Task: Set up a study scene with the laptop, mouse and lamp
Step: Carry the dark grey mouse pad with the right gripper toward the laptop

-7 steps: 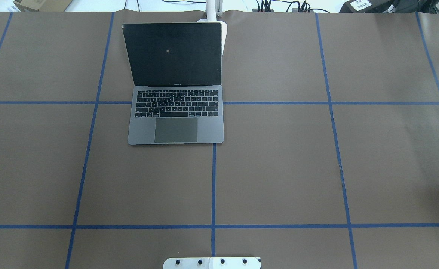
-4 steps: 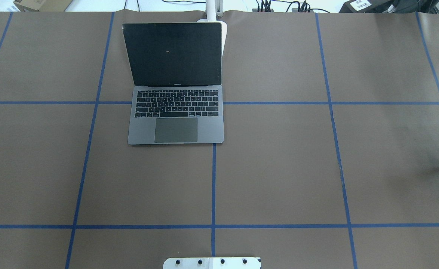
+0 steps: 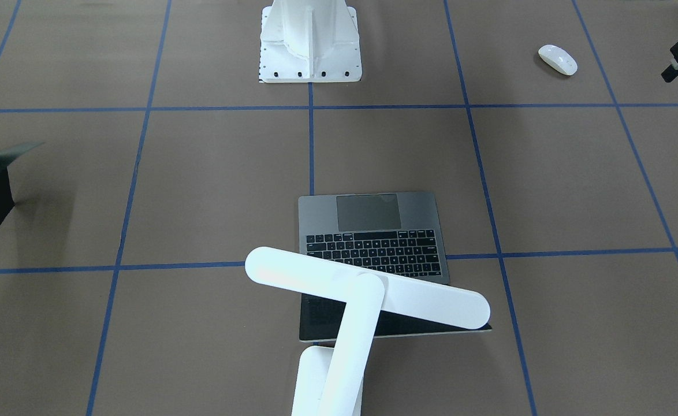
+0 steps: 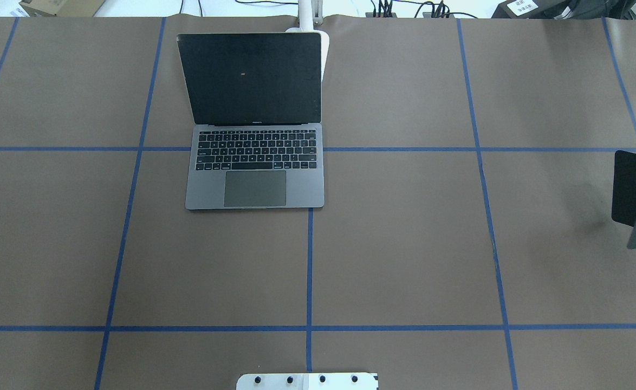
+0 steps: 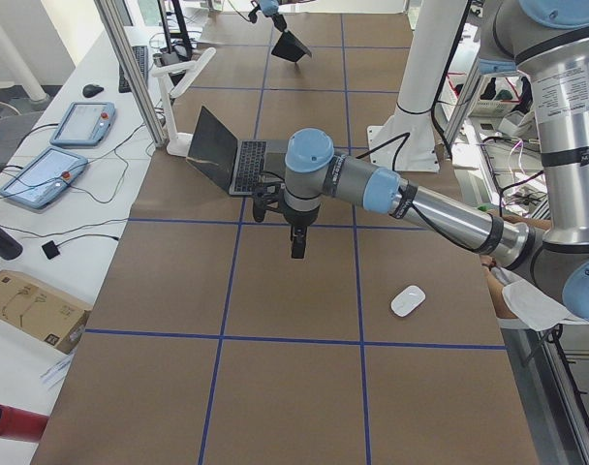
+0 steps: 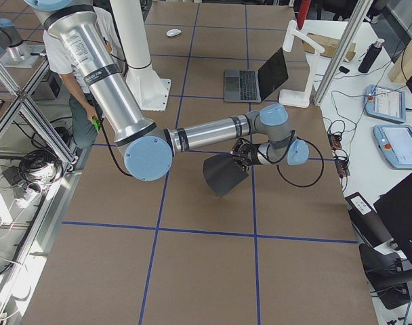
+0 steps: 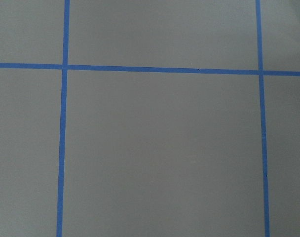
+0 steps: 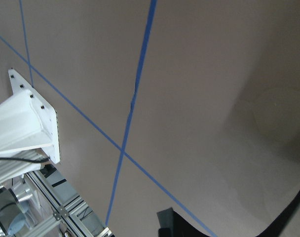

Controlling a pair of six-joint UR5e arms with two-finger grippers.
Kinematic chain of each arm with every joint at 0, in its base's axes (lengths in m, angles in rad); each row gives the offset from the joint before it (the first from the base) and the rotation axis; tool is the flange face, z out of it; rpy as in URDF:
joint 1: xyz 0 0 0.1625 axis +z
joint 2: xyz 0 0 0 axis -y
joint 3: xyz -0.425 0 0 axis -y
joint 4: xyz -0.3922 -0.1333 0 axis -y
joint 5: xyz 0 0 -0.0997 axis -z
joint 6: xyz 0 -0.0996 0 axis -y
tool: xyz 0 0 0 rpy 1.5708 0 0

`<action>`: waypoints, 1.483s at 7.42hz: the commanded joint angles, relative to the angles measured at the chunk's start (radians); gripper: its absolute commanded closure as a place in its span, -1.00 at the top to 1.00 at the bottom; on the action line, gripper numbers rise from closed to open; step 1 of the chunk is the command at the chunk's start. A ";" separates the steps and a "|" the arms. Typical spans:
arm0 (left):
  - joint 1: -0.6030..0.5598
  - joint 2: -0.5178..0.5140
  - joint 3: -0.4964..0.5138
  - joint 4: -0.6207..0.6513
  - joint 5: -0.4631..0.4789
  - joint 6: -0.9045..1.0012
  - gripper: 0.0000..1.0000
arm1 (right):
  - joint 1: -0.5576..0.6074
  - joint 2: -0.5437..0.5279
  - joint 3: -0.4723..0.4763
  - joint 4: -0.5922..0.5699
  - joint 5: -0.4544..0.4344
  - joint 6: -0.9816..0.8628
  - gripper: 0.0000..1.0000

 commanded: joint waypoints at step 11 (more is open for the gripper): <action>0.003 -0.002 0.040 -0.006 -0.001 0.009 0.99 | -0.203 0.264 -0.308 0.885 0.239 0.931 -1.00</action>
